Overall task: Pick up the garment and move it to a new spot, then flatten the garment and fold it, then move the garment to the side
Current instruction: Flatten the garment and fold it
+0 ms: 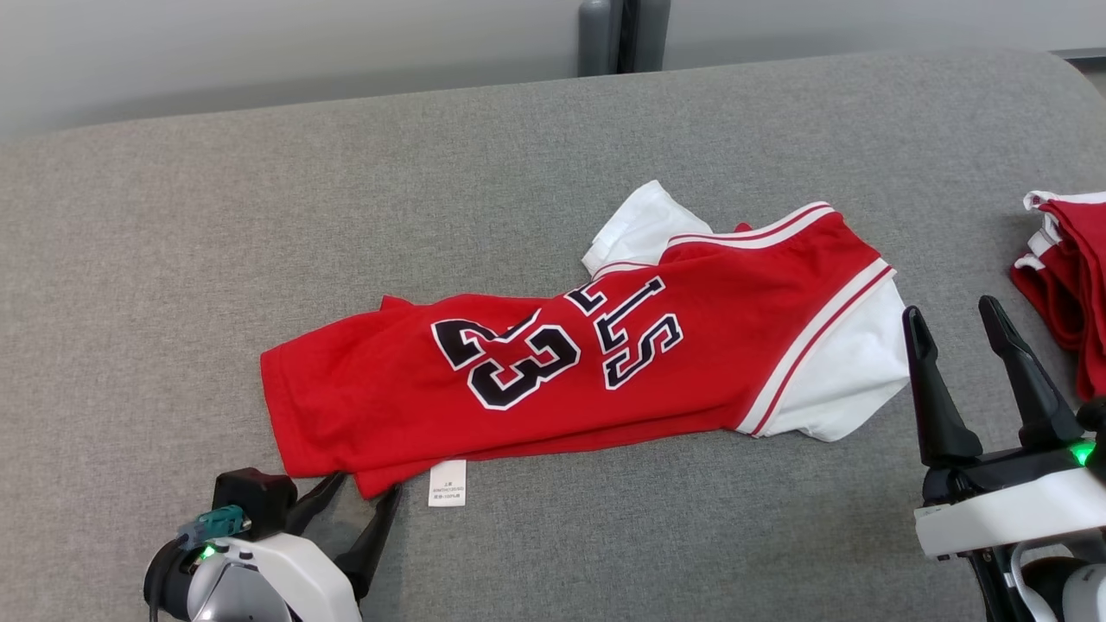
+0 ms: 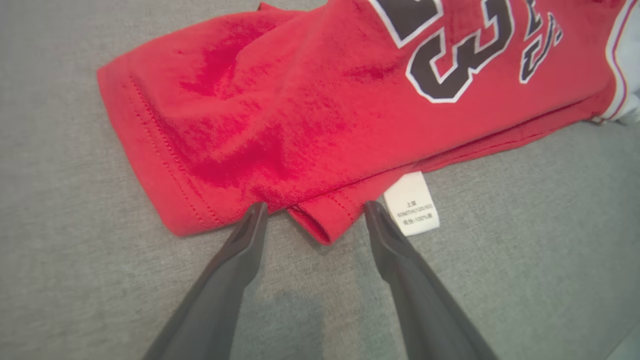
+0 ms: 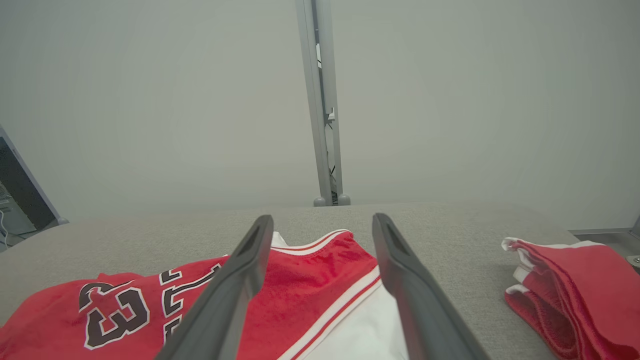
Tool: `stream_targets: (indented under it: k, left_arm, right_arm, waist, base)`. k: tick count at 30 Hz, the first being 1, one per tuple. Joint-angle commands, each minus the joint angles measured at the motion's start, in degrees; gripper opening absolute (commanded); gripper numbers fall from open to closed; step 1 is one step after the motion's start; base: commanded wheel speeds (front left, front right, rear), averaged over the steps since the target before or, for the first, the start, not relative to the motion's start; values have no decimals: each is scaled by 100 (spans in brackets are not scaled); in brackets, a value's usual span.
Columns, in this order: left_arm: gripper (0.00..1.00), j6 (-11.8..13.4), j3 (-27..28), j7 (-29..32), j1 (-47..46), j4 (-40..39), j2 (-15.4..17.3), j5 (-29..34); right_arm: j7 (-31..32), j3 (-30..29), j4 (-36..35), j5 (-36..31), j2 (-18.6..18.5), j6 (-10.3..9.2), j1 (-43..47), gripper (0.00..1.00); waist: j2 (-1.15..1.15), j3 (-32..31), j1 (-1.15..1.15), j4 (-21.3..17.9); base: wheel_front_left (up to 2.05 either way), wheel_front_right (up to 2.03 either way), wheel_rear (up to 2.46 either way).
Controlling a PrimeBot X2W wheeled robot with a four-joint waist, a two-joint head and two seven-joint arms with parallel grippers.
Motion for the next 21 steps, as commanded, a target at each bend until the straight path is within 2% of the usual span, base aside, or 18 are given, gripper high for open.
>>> stream_targets:
  k: [1, 5, 6, 7, 8, 15, 21]
  left_arm:
    - [100, -9, 7, 98, -6, 17, 16, -76]
    - [100, -52, -53, 166, -38, -25, 8, -247]
    - [42, -57, -63, 121, -75, -76, -6, -272]
    - [7, -62, -41, 25, -142, -128, 7, -246]
    - [0, -68, -49, 27, -146, -129, 24, -255]
    - [0, -66, -1, -142, -148, -623, 167, -228]
    - [0, 196, 32, 170, 174, -1903, 393, -152]
  right_arm:
    - [-66, -18, 30, 61, 1, 1, -57, 100]
    - [-111, -36, 80, 72, 14, 1, -109, 100]
    - [-115, -38, 89, 80, 17, 1, -110, 100]
    - [-123, -37, 93, 77, 22, 1, -118, 100]
    - [-128, -40, 105, 76, 24, 1, -129, 100]
    - [-153, -124, 127, 117, 41, 1, -97, 100]
    - [-126, -266, 73, 140, 69, 1, -7, 100]
  waist:
    - [0, 52, 0, -36]
    - [0, 106, 0, -41]
    - [0, 114, 0, -40]
    - [0, 122, 0, -38]
    - [0, 123, 0, -35]
    - [0, 68, 0, 17]
    - [0, 7, 0, 133]
  base:
    - [0, 0, 0]
    - [0, 0, 0]
    - [0, 0, 0]
    - [0, 0, 0]
    - [0, 0, 0]
    - [0, 0, 0]
    - [0, 0, 0]
